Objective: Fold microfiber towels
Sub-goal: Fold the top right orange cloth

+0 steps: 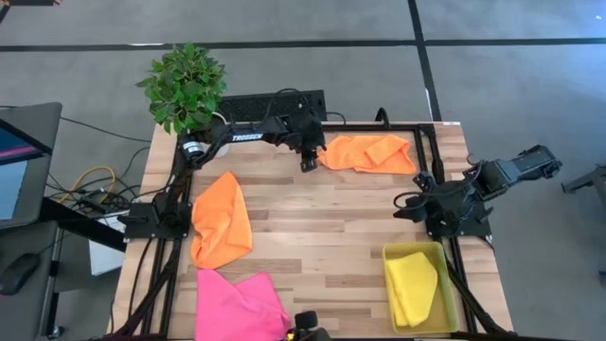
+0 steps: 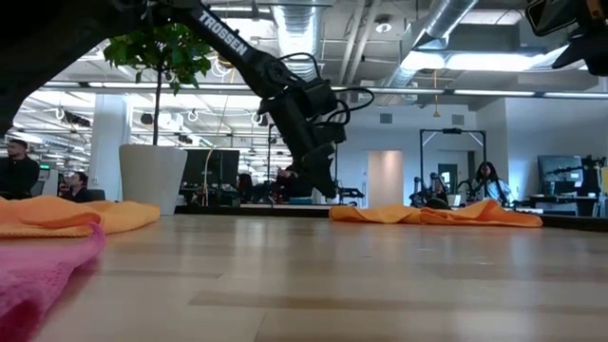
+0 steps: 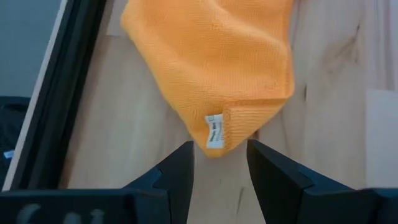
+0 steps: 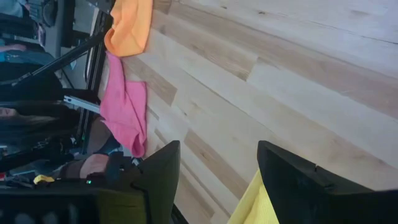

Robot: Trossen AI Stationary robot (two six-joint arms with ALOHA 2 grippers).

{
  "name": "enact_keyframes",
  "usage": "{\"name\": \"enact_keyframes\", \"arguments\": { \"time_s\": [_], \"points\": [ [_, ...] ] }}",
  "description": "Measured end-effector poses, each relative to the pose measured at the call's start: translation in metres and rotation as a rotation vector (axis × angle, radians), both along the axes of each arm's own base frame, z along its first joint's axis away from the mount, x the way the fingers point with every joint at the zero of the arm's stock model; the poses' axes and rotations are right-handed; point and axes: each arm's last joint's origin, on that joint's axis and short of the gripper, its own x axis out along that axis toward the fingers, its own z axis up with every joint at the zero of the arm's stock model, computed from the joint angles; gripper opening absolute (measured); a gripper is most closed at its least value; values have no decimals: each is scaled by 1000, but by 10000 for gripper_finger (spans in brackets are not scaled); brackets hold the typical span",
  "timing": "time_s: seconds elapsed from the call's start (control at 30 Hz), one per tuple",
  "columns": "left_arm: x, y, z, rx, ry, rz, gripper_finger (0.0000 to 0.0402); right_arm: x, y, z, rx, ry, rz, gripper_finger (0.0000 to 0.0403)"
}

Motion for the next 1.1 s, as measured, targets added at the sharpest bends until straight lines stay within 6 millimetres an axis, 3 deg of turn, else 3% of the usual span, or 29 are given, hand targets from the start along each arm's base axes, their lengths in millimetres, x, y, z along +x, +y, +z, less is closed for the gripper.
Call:
{"name": "enact_keyframes", "arguments": {
  "time_s": [0.13, 0.37, 0.57, 0.77, 0.97, 1.1],
  "points": [
    [0, -6, 2, -58, 37, 49, 142, 0, 0, 0, -1, -4, -5, 237],
    [4, -7, 35, -88, 39, 58, 141, 3, -11, 0, -165, -22, -47, 237],
    [7, -8, 71, -165, 5, 78, 141, 13, -30, -3, -427, 44, -10, 237],
    [4, -14, 101, -262, 2, 94, 141, 29, -62, -13, -448, 189, -34, 237],
    [-2, -26, 125, -298, 18, 116, 141, 48, -110, -35, -362, 340, -42, 237],
    [-11, -36, 156, -298, -48, 125, 141, 59, -146, -57, -332, 417, -28, 237]
  ]
}}
